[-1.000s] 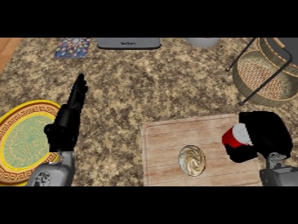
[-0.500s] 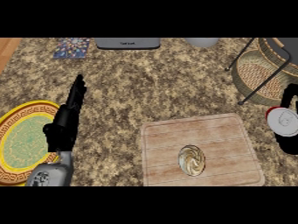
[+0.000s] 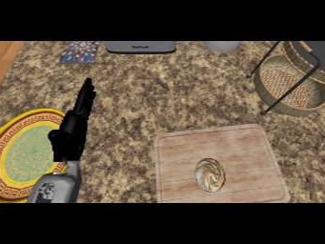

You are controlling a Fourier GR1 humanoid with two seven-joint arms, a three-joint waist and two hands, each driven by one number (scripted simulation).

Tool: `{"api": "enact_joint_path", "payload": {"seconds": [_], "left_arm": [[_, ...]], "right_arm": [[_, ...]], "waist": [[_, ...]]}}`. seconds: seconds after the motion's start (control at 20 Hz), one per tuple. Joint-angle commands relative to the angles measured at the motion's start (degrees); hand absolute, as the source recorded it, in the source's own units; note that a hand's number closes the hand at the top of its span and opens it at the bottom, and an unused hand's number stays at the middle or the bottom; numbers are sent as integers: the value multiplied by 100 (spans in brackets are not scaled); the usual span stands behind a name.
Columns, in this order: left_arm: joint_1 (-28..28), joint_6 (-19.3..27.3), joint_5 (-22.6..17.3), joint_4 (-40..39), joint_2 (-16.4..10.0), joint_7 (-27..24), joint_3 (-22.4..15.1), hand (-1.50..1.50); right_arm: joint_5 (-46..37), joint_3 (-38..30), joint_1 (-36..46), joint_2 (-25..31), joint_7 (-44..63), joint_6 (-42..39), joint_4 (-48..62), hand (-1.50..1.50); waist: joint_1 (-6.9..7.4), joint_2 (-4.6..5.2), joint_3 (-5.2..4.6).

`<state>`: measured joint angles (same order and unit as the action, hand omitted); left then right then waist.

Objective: Pick the can from the cutting board and place it in the tiered basket

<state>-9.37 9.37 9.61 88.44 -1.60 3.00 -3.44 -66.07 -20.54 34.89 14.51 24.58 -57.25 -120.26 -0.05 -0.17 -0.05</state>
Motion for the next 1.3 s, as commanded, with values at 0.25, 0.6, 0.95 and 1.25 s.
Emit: {"api": "enact_joint_path", "payload": {"seconds": [0.25,0.6,0.95,1.25], "left_arm": [[117,-4,-10,-222,12,-392,83,0],[142,-4,56,99,32,-92,-25,0],[134,-10,60,-23,127,-145,-74,0],[131,19,71,107,141,103,-121,0]], "right_arm": [[459,-309,1001,155,282,520,1483,150],[170,-348,1291,1089,-377,1909,3397,150],[87,-195,908,1657,-1135,2750,4224,150],[178,-530,1456,1144,-481,3371,5554,150]], "waist": [[25,20,3],[86,41,5],[29,28,5],[91,40,7]]}}
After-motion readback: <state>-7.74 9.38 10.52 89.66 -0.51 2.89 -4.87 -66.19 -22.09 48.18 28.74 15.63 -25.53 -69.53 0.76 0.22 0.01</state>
